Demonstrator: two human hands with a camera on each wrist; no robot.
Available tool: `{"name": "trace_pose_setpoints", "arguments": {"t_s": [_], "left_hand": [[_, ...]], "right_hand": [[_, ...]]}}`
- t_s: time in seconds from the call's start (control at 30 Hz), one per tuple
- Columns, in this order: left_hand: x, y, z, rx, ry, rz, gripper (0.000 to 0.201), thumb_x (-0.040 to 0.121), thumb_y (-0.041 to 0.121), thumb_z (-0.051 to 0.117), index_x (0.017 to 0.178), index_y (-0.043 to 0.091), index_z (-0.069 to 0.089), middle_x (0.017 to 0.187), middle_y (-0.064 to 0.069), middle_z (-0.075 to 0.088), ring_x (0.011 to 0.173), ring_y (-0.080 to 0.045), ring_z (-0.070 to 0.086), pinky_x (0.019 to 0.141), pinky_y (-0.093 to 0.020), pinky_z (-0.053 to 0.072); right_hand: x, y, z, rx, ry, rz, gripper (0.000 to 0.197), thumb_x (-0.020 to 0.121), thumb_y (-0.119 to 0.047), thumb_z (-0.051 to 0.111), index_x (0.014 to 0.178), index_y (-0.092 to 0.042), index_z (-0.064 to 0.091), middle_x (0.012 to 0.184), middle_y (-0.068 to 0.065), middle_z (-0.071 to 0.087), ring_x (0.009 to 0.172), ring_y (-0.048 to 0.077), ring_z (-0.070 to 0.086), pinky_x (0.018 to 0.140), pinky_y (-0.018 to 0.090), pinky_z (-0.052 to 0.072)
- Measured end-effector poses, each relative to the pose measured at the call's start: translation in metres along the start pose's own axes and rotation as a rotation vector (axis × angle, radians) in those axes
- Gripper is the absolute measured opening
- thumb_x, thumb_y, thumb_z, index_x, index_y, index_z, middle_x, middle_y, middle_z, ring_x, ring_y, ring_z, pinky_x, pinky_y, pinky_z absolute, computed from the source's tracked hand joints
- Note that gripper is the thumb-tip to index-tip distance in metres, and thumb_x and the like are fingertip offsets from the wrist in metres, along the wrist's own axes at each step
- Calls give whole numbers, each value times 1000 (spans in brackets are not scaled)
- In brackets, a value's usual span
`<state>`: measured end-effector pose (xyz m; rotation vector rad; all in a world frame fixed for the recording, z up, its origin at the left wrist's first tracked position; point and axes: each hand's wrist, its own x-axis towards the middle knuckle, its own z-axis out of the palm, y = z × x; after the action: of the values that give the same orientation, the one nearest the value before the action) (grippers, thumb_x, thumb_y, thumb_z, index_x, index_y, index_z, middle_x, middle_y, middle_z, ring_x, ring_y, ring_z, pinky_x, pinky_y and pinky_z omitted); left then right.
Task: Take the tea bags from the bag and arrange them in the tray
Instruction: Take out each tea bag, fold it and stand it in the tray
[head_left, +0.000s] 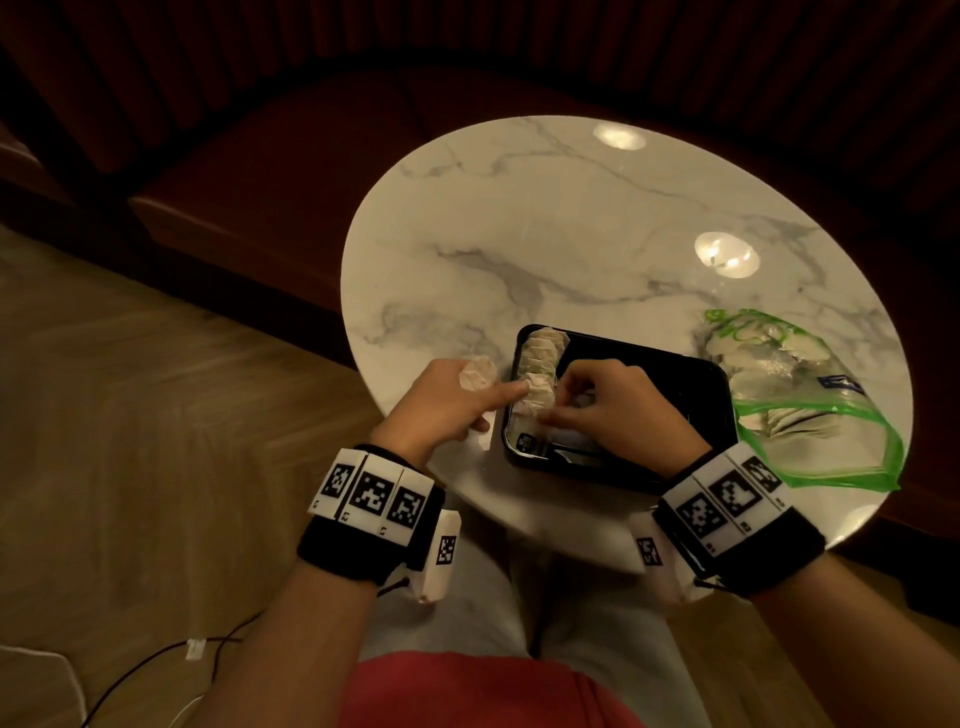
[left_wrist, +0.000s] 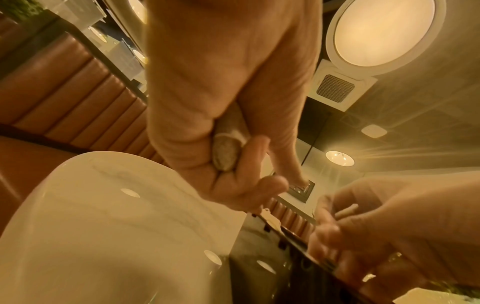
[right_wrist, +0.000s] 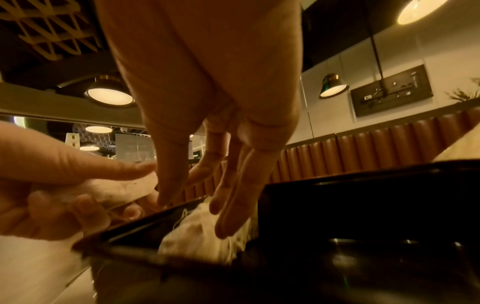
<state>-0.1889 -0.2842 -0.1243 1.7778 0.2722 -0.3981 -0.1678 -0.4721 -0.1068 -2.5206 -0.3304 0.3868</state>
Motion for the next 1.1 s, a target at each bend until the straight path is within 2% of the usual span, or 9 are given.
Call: {"name": "trace_pose_setpoints", "arguments": {"t_s": [0.13, 0.27, 0.43, 0.57, 0.73, 0.83, 0.9, 1.0, 1.1], "left_hand": [[-7, 18, 1, -221, -14, -18, 58, 93, 62, 42, 98, 11, 67, 71, 0, 65, 53, -8, 55, 44, -17, 36], [-13, 29, 1, -464, -128, -82, 82, 91, 73, 9, 96, 15, 67, 68, -6, 63, 53, -12, 53, 39, -16, 33], [-15, 30, 2, -498, -222, -4, 89, 87, 75, -2, 104, 22, 67, 86, -13, 64, 59, -14, 53, 40, -17, 32], [-16, 31, 1, -540, -255, -8, 95, 86, 76, -5, 104, 18, 68, 69, -5, 59, 57, -14, 52, 40, -18, 33], [-10, 24, -2, -521, -223, -34, 97, 86, 78, 0, 127, 15, 60, 104, -18, 66, 66, -18, 61, 44, -22, 46], [-6, 18, -5, -533, -197, -52, 96, 85, 80, 4, 135, 15, 54, 117, -21, 66, 70, -20, 66, 47, -22, 48], [-4, 16, -6, -533, -162, -57, 94, 87, 79, 7, 130, 11, 56, 112, -21, 69, 74, -23, 65, 46, -22, 48], [-3, 14, -7, -472, -67, -63, 82, 94, 70, 13, 108, 9, 65, 78, -6, 70, 68, -18, 64, 48, -21, 49], [-1, 11, -7, -367, 21, -83, 65, 99, 62, 22, 97, 13, 65, 78, -2, 64, 67, -13, 62, 53, -19, 49]], "right_hand": [[3, -14, -12, 226, 63, -115, 6, 85, -17, 73, 87, -21, 69, 86, -6, 71, 85, 5, 67, 87, 30, 54], [3, -34, -16, 323, 79, -170, 7, 87, -26, 71, 92, -22, 73, 87, -8, 72, 88, 6, 67, 87, 31, 54], [5, -43, -13, 268, 61, -138, 15, 86, -38, 69, 94, -26, 72, 92, -10, 67, 90, 8, 62, 83, 32, 53], [5, -42, -12, 246, 90, -105, 8, 85, -36, 70, 85, -29, 71, 97, -7, 57, 90, 3, 53, 77, 24, 43], [4, -41, -22, 335, 129, -80, 12, 86, -34, 70, 89, -22, 74, 93, -7, 65, 87, 10, 63, 82, 35, 54], [2, -37, -30, 392, 147, -86, 14, 89, -28, 69, 93, -15, 73, 86, -2, 73, 83, 10, 69, 80, 30, 56], [1, -33, -33, 443, 163, -89, 10, 90, -23, 68, 90, -14, 72, 82, -1, 74, 79, 9, 69, 75, 28, 55], [-2, -28, -37, 493, 158, -89, 6, 91, -18, 66, 89, -15, 70, 79, -1, 74, 75, 9, 70, 68, 22, 55], [-5, -21, -40, 400, 154, -115, 5, 91, -18, 66, 89, -16, 71, 79, -1, 73, 75, 7, 70, 67, 17, 53]]}}
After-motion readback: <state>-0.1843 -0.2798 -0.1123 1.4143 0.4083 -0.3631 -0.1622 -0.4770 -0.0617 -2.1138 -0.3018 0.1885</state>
